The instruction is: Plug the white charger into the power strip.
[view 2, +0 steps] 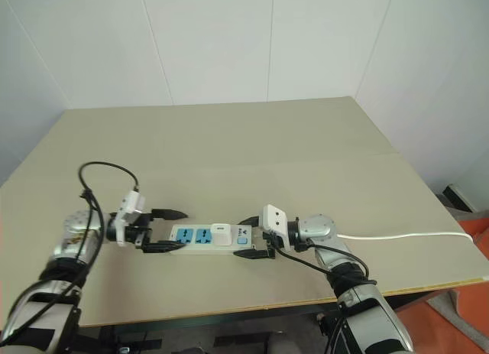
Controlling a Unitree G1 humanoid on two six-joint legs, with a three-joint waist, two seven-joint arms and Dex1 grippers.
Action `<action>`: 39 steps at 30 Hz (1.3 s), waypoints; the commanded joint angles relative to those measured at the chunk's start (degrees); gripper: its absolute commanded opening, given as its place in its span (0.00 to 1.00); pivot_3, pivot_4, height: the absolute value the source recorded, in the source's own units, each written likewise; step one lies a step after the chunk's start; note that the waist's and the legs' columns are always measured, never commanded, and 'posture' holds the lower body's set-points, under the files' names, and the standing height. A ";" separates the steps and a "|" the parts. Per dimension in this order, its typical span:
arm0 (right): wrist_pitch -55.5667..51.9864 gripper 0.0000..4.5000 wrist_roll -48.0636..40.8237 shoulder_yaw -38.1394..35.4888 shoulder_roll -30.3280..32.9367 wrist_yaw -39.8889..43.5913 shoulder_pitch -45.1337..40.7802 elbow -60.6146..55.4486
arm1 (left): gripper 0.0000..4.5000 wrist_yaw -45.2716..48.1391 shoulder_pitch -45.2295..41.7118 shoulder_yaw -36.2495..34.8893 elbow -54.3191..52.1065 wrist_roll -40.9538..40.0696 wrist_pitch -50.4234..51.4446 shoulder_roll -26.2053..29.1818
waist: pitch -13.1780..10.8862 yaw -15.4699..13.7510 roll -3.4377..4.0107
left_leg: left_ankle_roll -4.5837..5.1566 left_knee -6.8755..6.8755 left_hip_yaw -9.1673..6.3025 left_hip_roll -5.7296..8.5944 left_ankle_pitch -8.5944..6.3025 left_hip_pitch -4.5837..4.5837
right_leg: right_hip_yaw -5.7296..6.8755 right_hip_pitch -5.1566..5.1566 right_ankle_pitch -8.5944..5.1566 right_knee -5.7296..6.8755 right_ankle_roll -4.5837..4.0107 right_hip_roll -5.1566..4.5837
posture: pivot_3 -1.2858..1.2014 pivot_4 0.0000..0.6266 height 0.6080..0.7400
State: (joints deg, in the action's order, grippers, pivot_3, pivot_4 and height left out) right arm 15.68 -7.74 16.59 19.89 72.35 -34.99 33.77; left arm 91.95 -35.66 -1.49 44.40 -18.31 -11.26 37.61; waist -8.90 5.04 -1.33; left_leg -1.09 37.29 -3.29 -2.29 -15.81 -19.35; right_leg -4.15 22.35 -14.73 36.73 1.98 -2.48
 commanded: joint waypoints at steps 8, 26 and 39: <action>-7.92 0.99 -1.48 -1.47 3.26 3.57 -0.29 -5.23 | 1.00 -1.30 -0.01 -5.89 -6.65 -4.41 3.29 1.71 | -0.56 -1.19 -0.01 | -0.09 0.04 0.00 -0.02 0.06 -0.80 | 0.06 0.81 0.26 0.15 -0.47 0.00 | 0.52 0.24 1.00; -18.55 0.99 -13.58 -19.01 32.77 12.11 10.81 -33.25 | 1.00 0.55 4.69 -4.33 -11.99 -8.15 4.68 11.44 | -1.24 -2.50 0.02 | -0.11 0.00 0.07 0.00 0.07 -1.00 | 0.11 0.94 0.19 -0.04 -0.34 -0.08 | 0.52 0.24 1.00; -18.53 0.99 -15.18 -23.40 35.11 9.17 16.69 -36.61 | 1.00 0.52 6.72 -5.54 -13.80 -7.52 5.14 9.76 | -1.26 -2.56 0.01 | -0.11 0.01 0.12 -0.01 0.07 -0.98 | 0.09 0.92 0.15 -0.02 -0.28 -0.08 | 0.52 0.24 1.00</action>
State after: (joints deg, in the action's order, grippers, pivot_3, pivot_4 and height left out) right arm -3.74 -21.66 -4.16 54.25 81.98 -18.57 -1.06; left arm 92.30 -28.62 -5.50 32.03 -25.27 -6.08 47.14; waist -10.16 2.48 -1.32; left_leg -1.21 37.30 -3.18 -2.29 -15.74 -20.33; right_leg -4.06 23.26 -14.58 36.71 1.69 -2.57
